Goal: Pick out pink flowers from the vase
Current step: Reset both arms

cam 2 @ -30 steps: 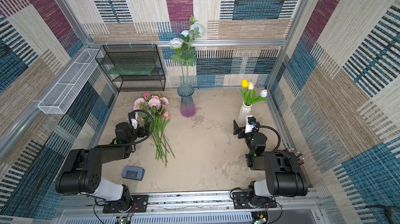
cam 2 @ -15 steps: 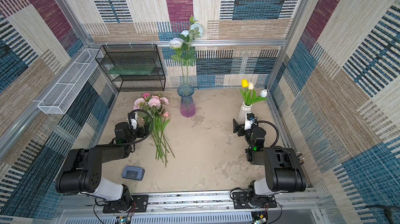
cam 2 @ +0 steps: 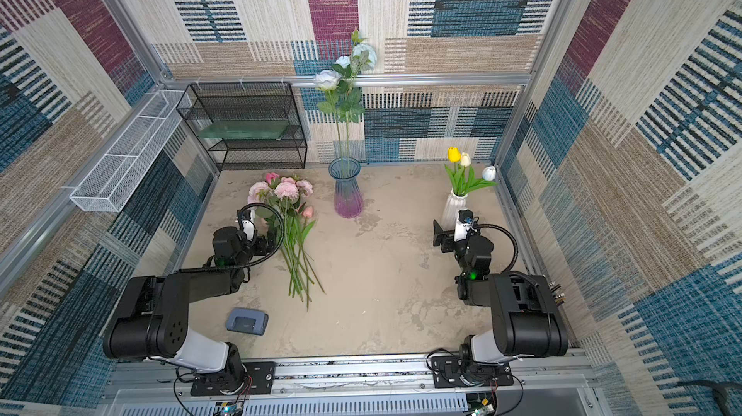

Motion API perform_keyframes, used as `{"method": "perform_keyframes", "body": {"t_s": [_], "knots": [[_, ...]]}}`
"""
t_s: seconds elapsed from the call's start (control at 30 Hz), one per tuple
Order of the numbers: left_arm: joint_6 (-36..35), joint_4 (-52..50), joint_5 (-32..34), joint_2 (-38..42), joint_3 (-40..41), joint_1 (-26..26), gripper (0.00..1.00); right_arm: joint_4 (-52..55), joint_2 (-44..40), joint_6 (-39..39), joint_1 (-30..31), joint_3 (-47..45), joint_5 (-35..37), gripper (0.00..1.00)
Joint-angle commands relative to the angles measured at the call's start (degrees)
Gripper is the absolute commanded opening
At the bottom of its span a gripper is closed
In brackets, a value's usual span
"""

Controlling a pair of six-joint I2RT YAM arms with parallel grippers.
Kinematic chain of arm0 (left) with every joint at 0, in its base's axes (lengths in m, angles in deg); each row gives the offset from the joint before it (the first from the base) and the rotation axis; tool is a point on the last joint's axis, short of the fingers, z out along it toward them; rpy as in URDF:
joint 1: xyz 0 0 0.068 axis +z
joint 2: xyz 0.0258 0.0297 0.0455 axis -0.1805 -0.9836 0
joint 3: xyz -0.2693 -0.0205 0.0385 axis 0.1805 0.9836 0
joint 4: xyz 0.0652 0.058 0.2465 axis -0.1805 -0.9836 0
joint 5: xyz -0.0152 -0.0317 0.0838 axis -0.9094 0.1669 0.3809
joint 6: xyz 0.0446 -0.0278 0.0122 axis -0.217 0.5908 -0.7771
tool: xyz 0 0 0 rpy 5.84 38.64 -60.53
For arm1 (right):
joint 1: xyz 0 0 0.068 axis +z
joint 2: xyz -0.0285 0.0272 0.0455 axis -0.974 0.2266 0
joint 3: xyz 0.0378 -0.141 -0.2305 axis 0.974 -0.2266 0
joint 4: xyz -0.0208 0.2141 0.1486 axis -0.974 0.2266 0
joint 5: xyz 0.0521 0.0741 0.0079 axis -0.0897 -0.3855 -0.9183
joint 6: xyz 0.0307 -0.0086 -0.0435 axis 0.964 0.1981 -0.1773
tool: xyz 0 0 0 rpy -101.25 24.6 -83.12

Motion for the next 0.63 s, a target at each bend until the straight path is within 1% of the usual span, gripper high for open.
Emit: {"method": "perform_keyframes", "body": {"t_s": [0.0,0.6], "knots": [[0.3,0.1,-0.6,0.0,-0.4,0.0,1.00,-0.1,0.0,0.3,0.0,0.4,0.3,0.95],[0.3,0.1,-0.4,0.1,-0.3,0.0,1.00,-0.1,0.0,0.3,0.0,0.4,0.3,0.95]]}}
